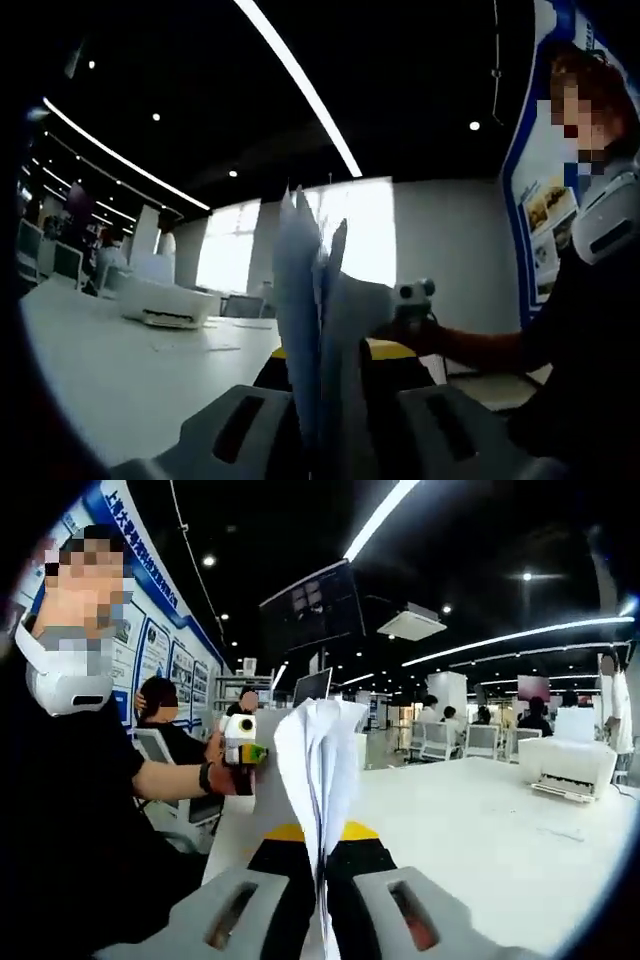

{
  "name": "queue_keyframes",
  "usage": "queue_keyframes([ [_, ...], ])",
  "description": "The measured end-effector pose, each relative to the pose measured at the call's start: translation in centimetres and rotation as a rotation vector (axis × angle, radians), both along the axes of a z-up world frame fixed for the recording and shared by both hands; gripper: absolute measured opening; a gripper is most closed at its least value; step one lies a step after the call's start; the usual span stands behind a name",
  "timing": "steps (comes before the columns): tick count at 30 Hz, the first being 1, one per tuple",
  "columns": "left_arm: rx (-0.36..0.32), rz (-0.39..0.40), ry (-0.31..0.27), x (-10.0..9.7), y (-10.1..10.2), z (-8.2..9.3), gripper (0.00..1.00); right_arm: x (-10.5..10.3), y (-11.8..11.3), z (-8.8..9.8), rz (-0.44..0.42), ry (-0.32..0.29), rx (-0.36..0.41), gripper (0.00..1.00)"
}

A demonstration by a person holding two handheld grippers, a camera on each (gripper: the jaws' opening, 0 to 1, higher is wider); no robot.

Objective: Organize the stack of printing papers by aligning and flattening the scattered papers on the table

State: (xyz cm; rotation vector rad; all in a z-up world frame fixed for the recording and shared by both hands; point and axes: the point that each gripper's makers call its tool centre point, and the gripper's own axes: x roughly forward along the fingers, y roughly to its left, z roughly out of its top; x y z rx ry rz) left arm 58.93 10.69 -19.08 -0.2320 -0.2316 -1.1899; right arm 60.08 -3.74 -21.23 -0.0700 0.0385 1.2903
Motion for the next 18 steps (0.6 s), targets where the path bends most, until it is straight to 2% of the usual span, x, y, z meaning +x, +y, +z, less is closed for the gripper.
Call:
queue_keyframes([
  [6, 0.015, 0.016, -0.030, -0.2, -0.4, 0.7, 0.18, 0.7, 0.2, 1.5, -0.049, -0.004, -0.064, 0.00],
  [12, 0.019, 0.071, -0.068, 0.0, 0.4, 1.5, 0.17, 0.7, 0.4, 4.3, -0.045, -0.014, -0.040, 0.00],
  [16, 0.009, 0.107, -0.087, 0.2, 1.3, 2.4, 0.17, 0.9, 0.7, 4.7, -0.044, -0.023, -0.074, 0.00],
  [18, 0.011, 0.111, -0.089, 0.2, 1.4, 2.5, 0.11, 0.9, 0.8, 5.0, -0.041, -0.026, -0.080, 0.00],
])
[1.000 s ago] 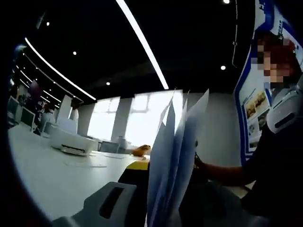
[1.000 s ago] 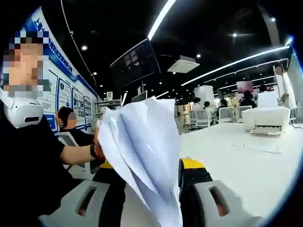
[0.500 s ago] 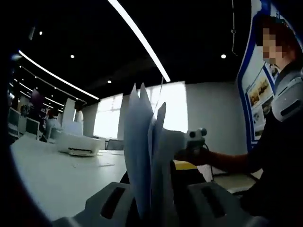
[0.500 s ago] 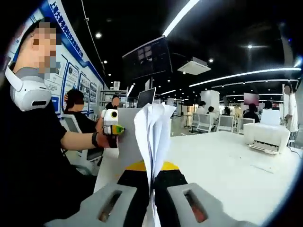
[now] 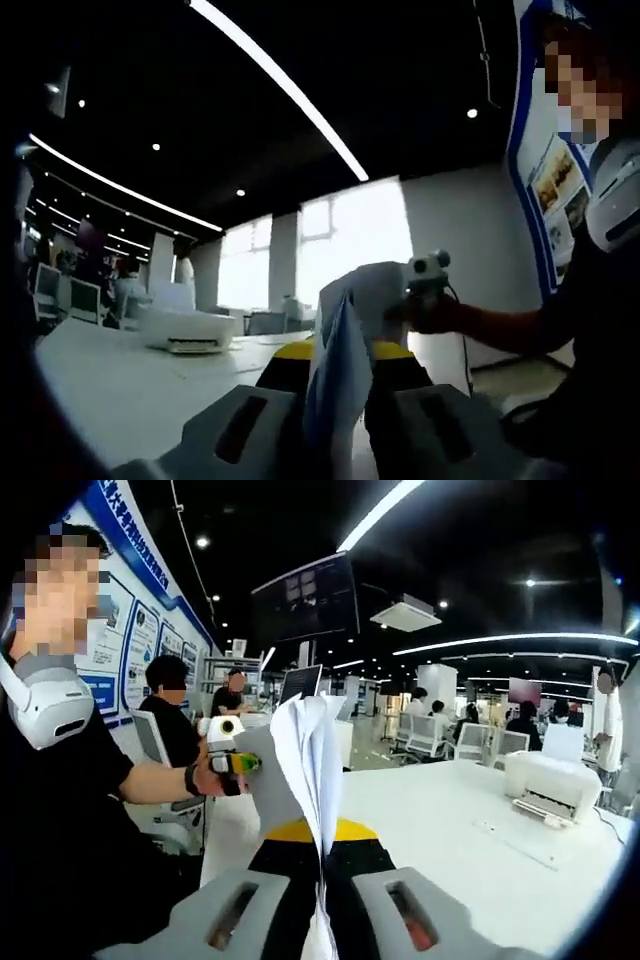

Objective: Organize the stack of printing papers by aligning and flattening the scattered papers on the table

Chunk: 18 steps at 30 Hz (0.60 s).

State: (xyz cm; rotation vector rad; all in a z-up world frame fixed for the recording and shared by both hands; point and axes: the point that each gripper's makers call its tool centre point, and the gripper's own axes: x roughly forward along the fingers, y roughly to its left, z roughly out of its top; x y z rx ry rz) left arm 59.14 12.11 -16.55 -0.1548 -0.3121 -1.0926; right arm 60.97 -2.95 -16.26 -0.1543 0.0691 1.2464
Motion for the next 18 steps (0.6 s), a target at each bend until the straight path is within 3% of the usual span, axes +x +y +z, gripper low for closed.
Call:
queue_keyframes([
  [2, 0.006, 0.003, -0.005, -0.1, 0.0, 0.0, 0.06, 0.0, 0.2, 0.3, 0.004, -0.008, -0.005, 0.00],
  [18, -0.033, 0.039, -0.030, -0.2, -0.4, 1.6, 0.06, 0.3, 0.0, 2.9, -0.020, -0.046, -0.018, 0.00],
])
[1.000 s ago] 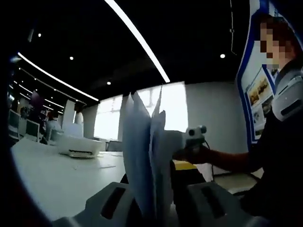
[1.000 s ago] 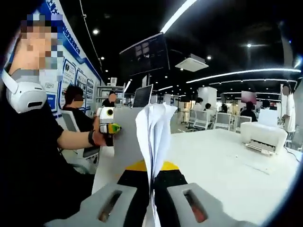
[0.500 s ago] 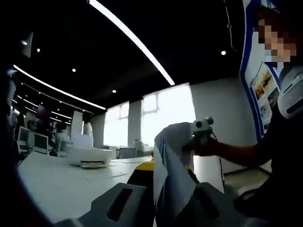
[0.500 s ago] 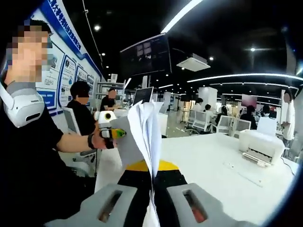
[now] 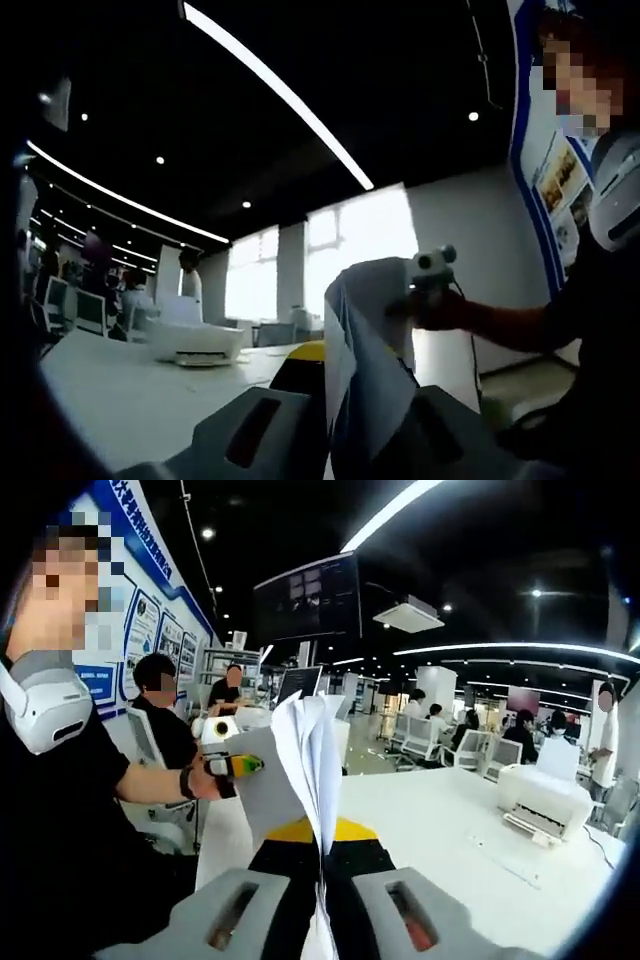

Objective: Organize the stack of printing papers by aligning and flattening the scattered papers on the table

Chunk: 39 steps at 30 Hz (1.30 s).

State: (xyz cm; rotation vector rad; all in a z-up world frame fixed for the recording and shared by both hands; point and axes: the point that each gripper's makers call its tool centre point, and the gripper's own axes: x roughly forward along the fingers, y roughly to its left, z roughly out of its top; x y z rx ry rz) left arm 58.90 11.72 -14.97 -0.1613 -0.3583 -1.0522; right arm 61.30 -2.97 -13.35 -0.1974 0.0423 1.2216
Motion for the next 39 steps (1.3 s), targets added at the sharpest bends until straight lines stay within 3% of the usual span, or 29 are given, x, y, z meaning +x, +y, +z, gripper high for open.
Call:
queue_keyframes([
  [4, -0.003, 0.024, -0.021, -0.2, 0.1, -0.1, 0.06, -0.4, 0.4, 0.7, 0.017, 0.000, 0.031, 0.00],
  [7, -0.018, 0.025, 0.022, 0.6, 0.4, -0.5, 0.06, -0.3, 0.5, 0.1, 0.014, 0.007, 0.023, 0.00],
  [13, -0.003, 0.026, 0.033, 0.6, 0.7, -0.7, 0.06, -0.2, 0.6, -0.6, 0.001, 0.020, 0.006, 0.00],
  [23, -0.027, 0.069, 0.005, 1.0, 1.3, -0.2, 0.06, 0.5, 1.7, 1.6, -0.024, -0.007, 0.012, 0.00],
  [33, -0.017, 0.065, 0.014, 1.5, 0.9, -1.3, 0.07, 0.9, 1.8, 1.2, -0.032, -0.001, -0.004, 0.00],
  [39, -0.007, 0.064, 0.022, 2.2, 0.5, -1.6, 0.09, 1.5, 0.7, 0.7, -0.047, -0.001, -0.030, 0.00],
])
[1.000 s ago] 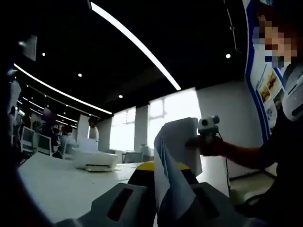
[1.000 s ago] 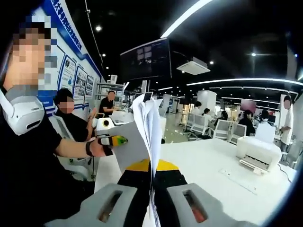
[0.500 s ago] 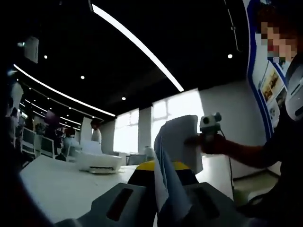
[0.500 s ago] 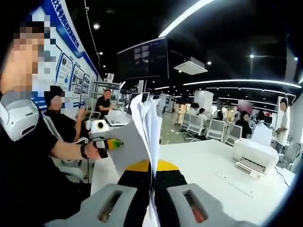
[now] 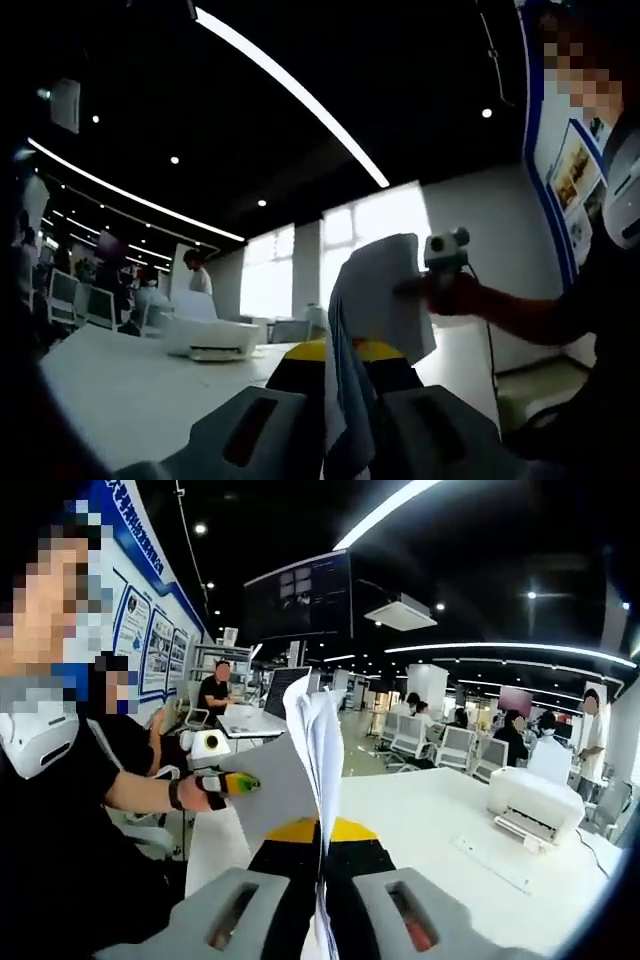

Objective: Organize the stack of printing papers by aligning and flattening the scattered papers on the table

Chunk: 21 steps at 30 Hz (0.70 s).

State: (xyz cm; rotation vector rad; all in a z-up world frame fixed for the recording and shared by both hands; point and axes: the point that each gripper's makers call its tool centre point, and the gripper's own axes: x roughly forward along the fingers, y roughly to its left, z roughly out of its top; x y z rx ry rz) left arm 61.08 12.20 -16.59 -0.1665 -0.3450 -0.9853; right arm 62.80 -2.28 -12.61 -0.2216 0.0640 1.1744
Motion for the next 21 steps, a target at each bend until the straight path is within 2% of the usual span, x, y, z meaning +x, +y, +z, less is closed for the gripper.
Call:
queue_keyframes([
  [5, 0.029, 0.016, -0.001, 0.3, -0.1, -0.4, 0.11, 0.8, -2.1, 0.6, -0.035, -0.005, 0.014, 0.00],
  [8, 0.048, 0.049, 0.000, 0.6, 0.8, -0.6, 0.14, 1.2, -2.9, 0.8, -0.057, -0.024, 0.006, 0.00],
  [13, 0.029, 0.088, 0.007, 0.7, 2.4, -0.2, 0.18, 0.9, -2.8, 0.6, -0.040, -0.062, -0.020, 0.00],
  [21, 0.050, 0.117, 0.015, -0.1, 3.4, -0.1, 0.19, 0.8, -0.8, -0.2, 0.035, -0.064, -0.038, 0.00],
])
